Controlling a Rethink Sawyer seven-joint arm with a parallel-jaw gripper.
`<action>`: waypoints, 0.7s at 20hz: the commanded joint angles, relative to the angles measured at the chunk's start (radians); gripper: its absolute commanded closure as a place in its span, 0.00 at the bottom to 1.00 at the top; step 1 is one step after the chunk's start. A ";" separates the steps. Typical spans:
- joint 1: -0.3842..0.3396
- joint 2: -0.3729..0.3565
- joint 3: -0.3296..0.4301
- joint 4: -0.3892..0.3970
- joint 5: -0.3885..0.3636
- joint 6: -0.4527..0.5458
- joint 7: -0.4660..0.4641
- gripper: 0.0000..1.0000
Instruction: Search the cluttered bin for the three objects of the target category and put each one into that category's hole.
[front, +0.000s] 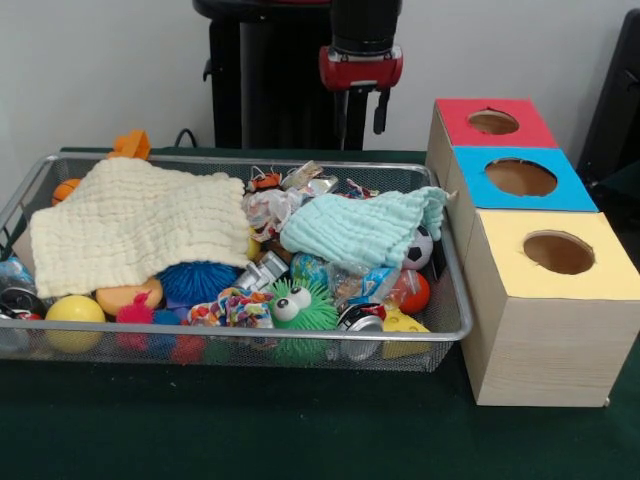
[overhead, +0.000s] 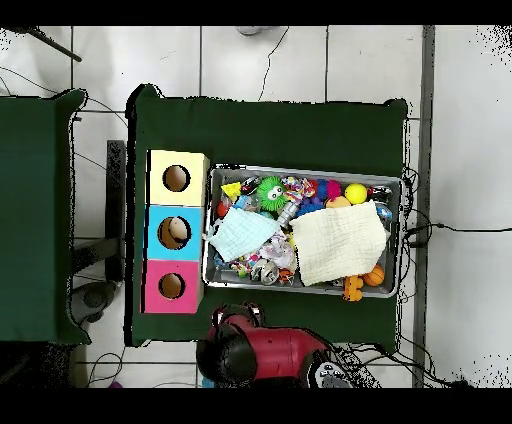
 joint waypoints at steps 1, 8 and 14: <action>-0.011 0.102 0.019 -0.078 -0.039 -0.076 0.137 0.00; -0.093 0.106 0.050 -0.049 -0.098 -0.103 0.121 0.00; -0.122 0.057 0.063 -0.015 -0.138 -0.086 0.128 0.00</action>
